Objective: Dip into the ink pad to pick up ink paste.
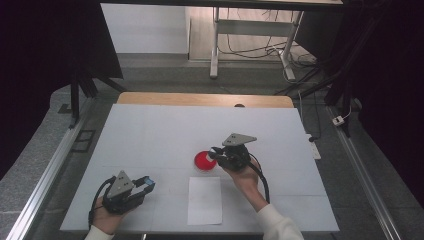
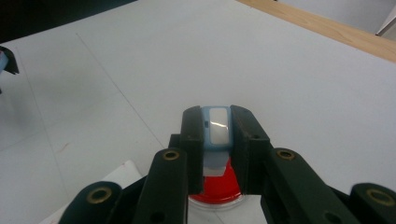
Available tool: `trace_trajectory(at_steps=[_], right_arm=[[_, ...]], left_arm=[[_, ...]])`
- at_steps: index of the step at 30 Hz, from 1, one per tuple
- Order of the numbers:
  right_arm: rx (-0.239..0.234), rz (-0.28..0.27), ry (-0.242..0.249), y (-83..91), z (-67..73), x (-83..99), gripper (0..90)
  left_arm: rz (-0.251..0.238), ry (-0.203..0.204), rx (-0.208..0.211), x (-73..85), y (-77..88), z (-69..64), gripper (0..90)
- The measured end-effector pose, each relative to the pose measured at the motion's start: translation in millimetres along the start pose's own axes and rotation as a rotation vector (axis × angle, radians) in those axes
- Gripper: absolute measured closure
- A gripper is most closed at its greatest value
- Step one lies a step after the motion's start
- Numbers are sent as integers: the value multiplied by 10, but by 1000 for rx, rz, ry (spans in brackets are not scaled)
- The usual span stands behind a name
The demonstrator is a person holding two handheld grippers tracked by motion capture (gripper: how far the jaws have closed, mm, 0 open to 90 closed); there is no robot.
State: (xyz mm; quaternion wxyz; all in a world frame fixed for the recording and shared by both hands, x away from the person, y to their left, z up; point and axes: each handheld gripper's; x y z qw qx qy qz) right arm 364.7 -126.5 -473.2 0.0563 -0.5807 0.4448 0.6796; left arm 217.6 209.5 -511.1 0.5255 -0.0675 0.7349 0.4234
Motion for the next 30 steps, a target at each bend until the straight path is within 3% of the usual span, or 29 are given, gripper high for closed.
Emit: trace_trajectory(at_steps=[9,30], right_arm=[[-5,48,19,-167,2,-48,749],[-3,117,50,-311,14,-52,749]], left_arm=[[1,0,1,0,-2,4,654],[2,1,0,1,-1,2,654]])
Point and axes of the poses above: each handheld gripper's, and its own axes: y roughly backward along the jaws, x roughly out of its underside, z roughly to its left, and after that the axes turned 9 degrees about x, right-handed
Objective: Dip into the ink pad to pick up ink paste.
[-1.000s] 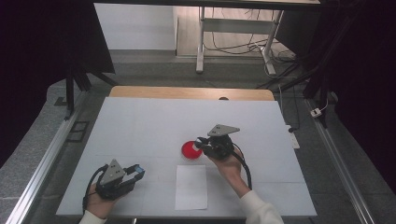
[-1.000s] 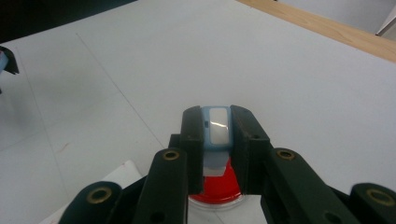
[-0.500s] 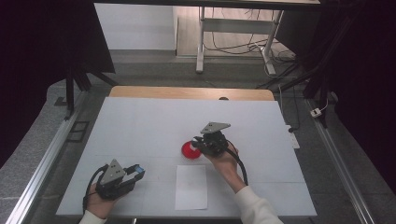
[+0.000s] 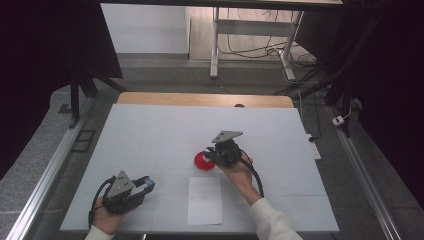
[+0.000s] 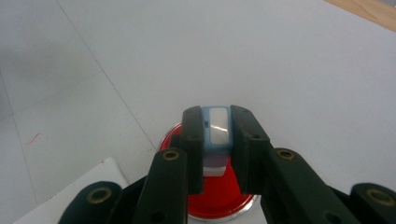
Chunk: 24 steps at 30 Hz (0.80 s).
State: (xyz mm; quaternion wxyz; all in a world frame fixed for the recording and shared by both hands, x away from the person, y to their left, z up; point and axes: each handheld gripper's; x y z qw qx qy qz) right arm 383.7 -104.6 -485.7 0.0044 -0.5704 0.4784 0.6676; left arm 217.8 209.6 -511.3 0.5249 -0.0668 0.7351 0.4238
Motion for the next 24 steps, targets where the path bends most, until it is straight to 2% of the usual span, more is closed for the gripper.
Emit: trace_trajectory(at_steps=[17,24], right_arm=[[12,23,28,-66,25,-1,749],[6,19,19,-76,22,6,749]], left_arm=[[1,0,0,1,3,1,654],[0,1,-1,1,7,0,654]])
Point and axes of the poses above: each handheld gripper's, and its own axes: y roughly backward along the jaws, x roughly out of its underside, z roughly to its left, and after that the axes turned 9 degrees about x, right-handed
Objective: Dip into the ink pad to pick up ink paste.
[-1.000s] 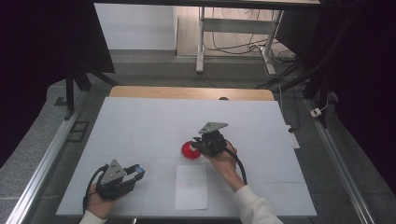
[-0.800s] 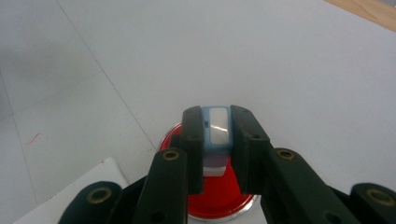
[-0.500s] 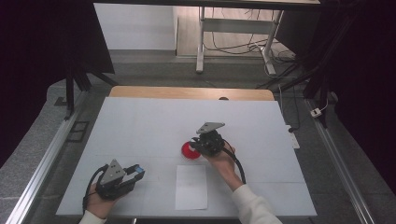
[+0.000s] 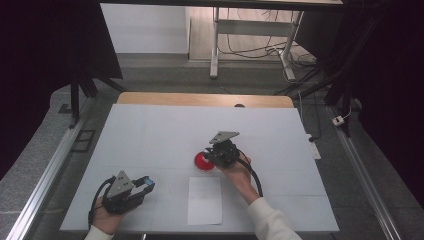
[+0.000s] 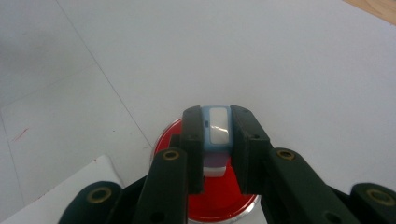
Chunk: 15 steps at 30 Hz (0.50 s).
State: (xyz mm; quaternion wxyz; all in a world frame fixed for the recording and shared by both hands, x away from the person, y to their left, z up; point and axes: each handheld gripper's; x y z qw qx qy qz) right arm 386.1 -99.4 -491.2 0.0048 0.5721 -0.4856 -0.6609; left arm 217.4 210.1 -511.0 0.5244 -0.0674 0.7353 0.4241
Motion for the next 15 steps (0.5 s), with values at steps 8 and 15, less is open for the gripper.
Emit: trace_trajectory(at_steps=[8,15], right_arm=[[-4,8,0,-3,-7,4,749],[9,24,9,-16,16,7,750]], left_arm=[[1,-1,0,0,-1,-1,654],[1,-1,-1,1,1,-1,654]])
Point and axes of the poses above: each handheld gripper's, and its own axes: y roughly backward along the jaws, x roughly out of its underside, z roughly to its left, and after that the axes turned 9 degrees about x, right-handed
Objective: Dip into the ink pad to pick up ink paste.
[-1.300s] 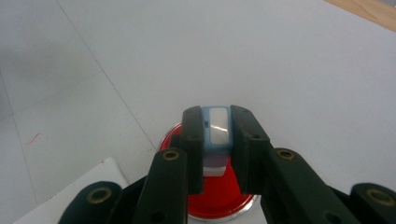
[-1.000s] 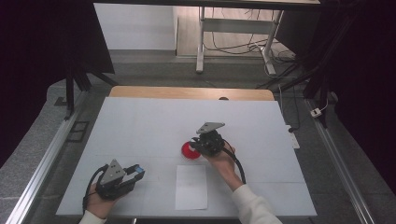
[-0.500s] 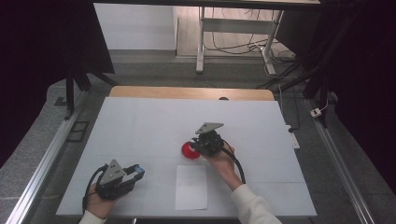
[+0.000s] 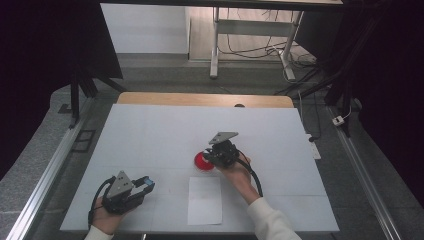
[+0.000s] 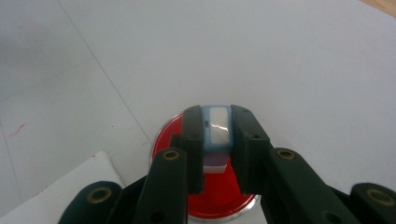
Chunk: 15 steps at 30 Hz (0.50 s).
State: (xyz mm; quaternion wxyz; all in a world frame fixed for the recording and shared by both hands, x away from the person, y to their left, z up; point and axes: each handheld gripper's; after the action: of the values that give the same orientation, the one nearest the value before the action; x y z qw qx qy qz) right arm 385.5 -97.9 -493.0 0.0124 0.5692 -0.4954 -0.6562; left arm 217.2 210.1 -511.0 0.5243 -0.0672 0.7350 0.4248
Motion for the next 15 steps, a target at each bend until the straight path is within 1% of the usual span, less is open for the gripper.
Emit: trace_trajectory(at_steps=[6,11,15], right_arm=[[3,8,-2,-2,6,2,751],[8,22,7,-7,9,-8,752],[-1,24,0,-10,2,-8,752]], left_arm=[[1,-1,1,-1,-2,-2,654],[0,-1,-1,-4,-2,-8,654],[1,-1,-1,-5,-5,-12,654]])
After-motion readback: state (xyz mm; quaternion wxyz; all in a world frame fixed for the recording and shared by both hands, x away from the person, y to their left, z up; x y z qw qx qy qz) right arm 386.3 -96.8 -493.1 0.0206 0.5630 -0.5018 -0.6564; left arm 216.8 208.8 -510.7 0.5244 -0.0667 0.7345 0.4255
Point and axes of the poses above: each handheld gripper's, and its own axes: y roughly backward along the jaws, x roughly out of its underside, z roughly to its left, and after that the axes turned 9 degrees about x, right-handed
